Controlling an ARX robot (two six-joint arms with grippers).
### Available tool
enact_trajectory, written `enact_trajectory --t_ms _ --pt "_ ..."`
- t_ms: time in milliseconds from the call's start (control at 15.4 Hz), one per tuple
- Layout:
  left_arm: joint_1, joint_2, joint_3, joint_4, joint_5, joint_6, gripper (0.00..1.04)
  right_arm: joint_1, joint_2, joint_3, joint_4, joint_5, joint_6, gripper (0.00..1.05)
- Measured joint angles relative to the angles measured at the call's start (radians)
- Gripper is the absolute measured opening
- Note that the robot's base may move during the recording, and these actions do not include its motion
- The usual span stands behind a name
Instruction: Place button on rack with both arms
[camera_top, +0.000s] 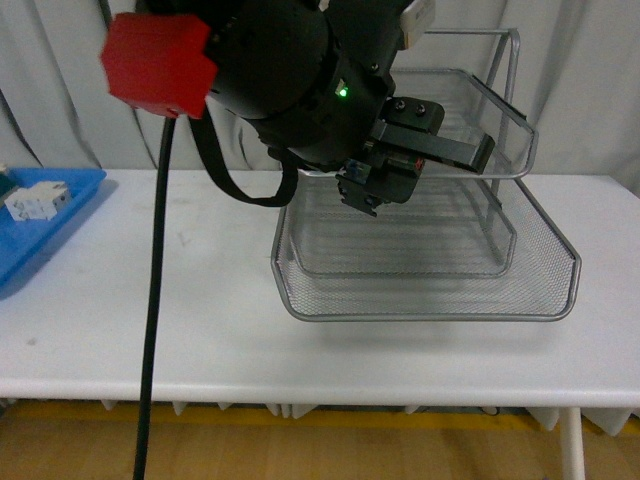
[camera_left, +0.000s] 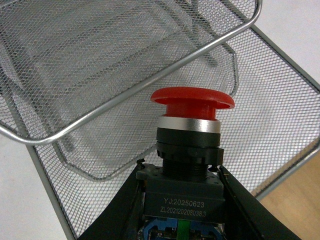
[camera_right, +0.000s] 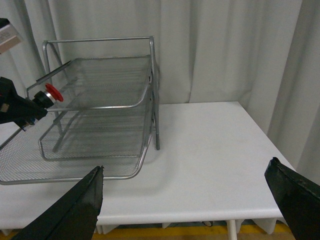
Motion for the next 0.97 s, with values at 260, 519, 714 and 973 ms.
enact_trajectory --t_ms 260,519,714,973 --pt "-0.011 0.159 0.168 -0.093 0.005 0.034 0.36 0.0 0.0 0.0 0.0 0.0 0.0 0.98" --pt "-0.023 0.281 0.31 -0.182 0.003 0.055 0.36 0.0 0.0 0.0 0.0 0.0 0.0 0.98" --pt "-0.023 0.342 0.393 -0.236 -0.019 0.066 0.36 0.0 0.0 0.0 0.0 0.0 0.0 0.98" --pt "-0.021 0.398 0.462 -0.279 -0.023 0.064 0.36 0.0 0.0 0.0 0.0 0.0 0.0 0.98"
